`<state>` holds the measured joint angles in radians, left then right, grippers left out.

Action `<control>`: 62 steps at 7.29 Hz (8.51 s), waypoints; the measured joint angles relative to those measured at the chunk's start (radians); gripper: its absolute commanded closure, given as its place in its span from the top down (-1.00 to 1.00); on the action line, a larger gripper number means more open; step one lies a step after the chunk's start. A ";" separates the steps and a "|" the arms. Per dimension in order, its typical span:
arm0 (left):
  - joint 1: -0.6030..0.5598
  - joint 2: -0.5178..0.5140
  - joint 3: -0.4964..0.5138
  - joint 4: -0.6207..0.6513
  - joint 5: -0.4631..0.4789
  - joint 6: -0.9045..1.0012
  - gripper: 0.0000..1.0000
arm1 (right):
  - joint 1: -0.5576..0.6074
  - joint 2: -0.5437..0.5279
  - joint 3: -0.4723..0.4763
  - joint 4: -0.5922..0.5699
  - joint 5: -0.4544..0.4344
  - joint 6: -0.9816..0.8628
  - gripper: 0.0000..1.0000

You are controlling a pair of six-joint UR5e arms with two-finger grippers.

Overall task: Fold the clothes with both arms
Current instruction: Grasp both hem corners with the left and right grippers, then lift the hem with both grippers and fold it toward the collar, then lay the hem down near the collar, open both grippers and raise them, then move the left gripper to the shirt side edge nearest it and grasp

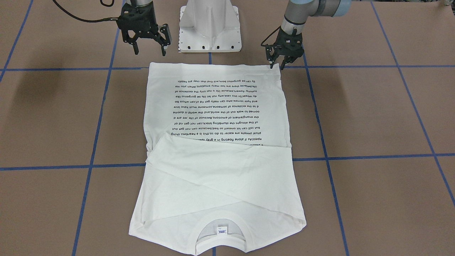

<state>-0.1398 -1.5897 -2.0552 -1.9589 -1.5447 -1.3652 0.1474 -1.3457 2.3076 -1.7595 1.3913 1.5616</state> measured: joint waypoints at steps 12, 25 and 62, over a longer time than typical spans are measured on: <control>-0.004 0.002 -0.116 -0.002 -0.005 0.000 -1.00 | -0.204 -0.148 -0.179 0.283 -0.260 0.168 0.14; -0.035 -0.007 -0.534 0.363 -0.163 0.018 -1.00 | -0.184 -0.108 0.293 -0.222 -0.097 0.166 -1.00; -0.316 -0.191 0.230 -0.109 -0.101 0.193 -1.00 | 0.636 0.408 -0.688 0.253 0.316 -0.587 1.00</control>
<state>-0.4557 -1.7804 -1.8253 -2.0674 -1.6460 -1.1722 0.7834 -0.9374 1.6199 -1.5064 1.7075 0.9741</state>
